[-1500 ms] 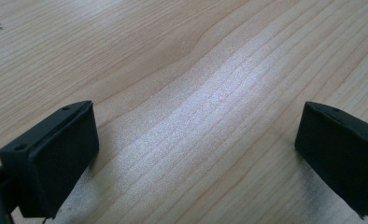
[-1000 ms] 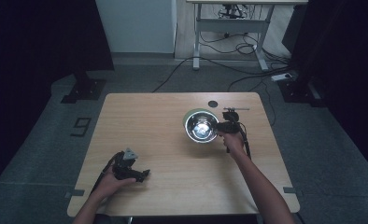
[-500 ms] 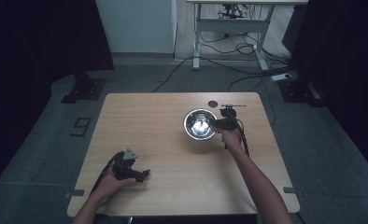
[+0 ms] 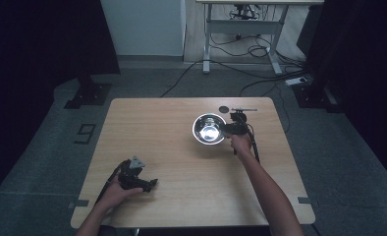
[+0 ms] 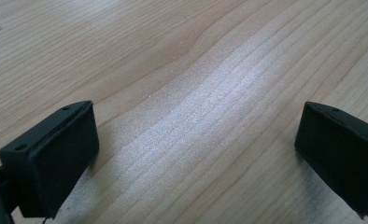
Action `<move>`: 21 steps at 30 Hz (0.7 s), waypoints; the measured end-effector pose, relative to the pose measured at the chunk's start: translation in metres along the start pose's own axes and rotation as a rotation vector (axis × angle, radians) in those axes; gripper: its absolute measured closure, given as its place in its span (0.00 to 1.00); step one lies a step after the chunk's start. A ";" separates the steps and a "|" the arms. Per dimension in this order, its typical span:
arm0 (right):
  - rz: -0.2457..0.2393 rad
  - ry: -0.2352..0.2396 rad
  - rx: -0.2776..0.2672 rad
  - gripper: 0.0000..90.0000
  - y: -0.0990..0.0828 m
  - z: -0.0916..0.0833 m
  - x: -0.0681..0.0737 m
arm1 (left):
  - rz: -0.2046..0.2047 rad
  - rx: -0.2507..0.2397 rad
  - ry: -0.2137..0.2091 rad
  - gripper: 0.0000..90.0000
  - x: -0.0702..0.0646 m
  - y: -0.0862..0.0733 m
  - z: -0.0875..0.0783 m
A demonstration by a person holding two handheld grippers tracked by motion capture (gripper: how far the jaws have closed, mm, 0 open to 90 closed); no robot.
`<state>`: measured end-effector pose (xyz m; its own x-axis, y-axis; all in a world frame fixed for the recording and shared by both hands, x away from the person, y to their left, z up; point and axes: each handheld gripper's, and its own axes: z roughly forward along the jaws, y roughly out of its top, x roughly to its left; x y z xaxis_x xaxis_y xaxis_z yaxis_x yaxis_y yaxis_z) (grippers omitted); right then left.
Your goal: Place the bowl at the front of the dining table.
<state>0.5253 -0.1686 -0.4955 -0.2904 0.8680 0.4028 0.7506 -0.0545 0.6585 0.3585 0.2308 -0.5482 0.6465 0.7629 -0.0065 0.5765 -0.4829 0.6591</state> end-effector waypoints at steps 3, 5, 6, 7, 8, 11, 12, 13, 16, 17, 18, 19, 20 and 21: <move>-0.004 -0.005 0.001 0.95 0.000 0.001 -0.001 | 0.000 0.000 0.000 0.00 0.000 0.000 0.000; -0.002 -0.005 0.001 0.95 0.001 0.003 -0.002 | 0.000 0.000 -0.001 0.00 0.000 0.000 0.000; -0.003 -0.007 0.006 0.95 0.002 0.004 -0.003 | 0.000 0.000 0.000 0.00 0.000 0.000 0.000; -0.003 -0.007 0.006 0.95 0.002 0.004 -0.003 | 0.000 0.000 0.000 0.00 0.000 0.000 0.000; -0.003 -0.010 0.009 0.95 0.003 0.004 -0.002 | 0.000 0.000 -0.001 0.00 0.000 0.000 0.000; -0.005 -0.009 0.002 0.95 0.006 0.004 -0.002 | 0.000 0.000 0.000 0.00 0.000 0.000 0.000; -0.003 -0.010 0.000 0.95 0.007 0.005 -0.002 | 0.000 0.000 0.000 0.00 0.000 0.000 0.000; -0.004 -0.011 0.002 0.95 0.008 0.005 -0.002 | 0.000 0.000 -0.001 0.00 0.000 0.000 0.000; -0.003 -0.010 -0.009 0.95 0.010 0.008 -0.002 | 0.000 0.000 0.000 0.00 0.000 0.000 0.000; -0.001 -0.009 -0.009 0.95 0.010 0.008 -0.002 | 0.000 0.000 -0.001 0.00 0.000 0.000 0.000; -0.001 -0.017 -0.005 0.95 0.010 0.010 -0.004 | 0.000 0.000 -0.001 0.00 0.000 0.000 0.000; -0.001 -0.017 -0.005 0.95 0.010 0.010 -0.004 | 0.000 0.000 -0.001 0.00 0.000 0.000 0.000; 0.002 -0.020 -0.005 0.95 0.010 0.012 -0.006 | 0.000 0.000 -0.001 0.00 0.000 0.000 0.000; 0.002 -0.020 -0.005 0.95 0.010 0.012 -0.006 | 0.000 0.000 -0.001 0.00 0.000 0.000 0.000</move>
<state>0.5415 -0.1681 -0.4991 -0.2772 0.8774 0.3916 0.7482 -0.0586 0.6609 0.3585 0.2308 -0.5482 0.6468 0.7626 -0.0068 0.5763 -0.4829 0.6593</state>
